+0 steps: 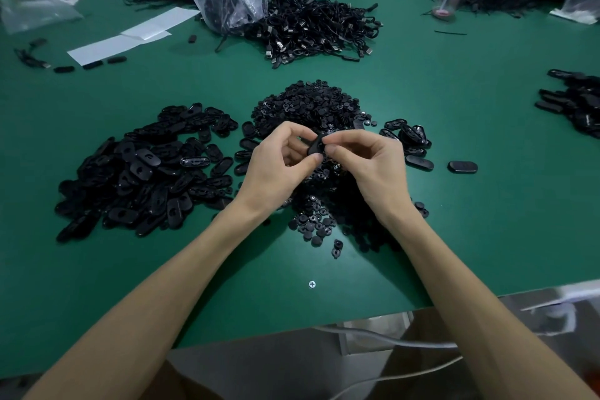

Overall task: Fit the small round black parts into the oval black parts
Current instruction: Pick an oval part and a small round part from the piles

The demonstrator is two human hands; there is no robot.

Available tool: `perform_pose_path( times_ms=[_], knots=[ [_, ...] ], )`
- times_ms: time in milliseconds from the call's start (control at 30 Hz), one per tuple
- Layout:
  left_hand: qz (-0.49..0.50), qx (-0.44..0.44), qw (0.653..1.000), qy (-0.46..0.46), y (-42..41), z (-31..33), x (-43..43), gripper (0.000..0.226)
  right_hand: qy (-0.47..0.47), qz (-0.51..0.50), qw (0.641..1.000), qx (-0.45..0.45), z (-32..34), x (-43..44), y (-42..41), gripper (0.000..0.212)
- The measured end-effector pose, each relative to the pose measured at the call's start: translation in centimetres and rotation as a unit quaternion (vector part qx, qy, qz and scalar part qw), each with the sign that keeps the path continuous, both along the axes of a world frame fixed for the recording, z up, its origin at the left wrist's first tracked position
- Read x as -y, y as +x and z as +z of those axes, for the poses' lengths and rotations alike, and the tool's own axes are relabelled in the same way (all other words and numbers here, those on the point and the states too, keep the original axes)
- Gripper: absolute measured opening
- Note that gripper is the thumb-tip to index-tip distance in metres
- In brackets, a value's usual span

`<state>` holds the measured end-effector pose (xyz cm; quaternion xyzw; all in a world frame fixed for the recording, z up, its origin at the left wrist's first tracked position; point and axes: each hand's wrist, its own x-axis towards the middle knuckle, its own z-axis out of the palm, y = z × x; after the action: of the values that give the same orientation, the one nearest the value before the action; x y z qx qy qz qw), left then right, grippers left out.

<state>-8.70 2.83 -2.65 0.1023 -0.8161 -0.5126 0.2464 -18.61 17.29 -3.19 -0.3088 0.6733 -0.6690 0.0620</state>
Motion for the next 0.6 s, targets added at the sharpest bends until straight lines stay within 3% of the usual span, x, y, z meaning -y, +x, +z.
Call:
perform_pose_path(
  times_ms=[300,600],
  knots=[
    [-0.018,-0.022,1.0,0.003,-0.1,0.2,-0.4,0.027,0.014,-0.015,0.998,-0.056,0.04,0.01,0.32,0.014],
    [-0.02,-0.035,0.996,0.082,-0.11,0.16,-0.51,0.025,0.026,-0.033,0.997,-0.068,0.24,-0.02,0.8,0.013]
  ],
)
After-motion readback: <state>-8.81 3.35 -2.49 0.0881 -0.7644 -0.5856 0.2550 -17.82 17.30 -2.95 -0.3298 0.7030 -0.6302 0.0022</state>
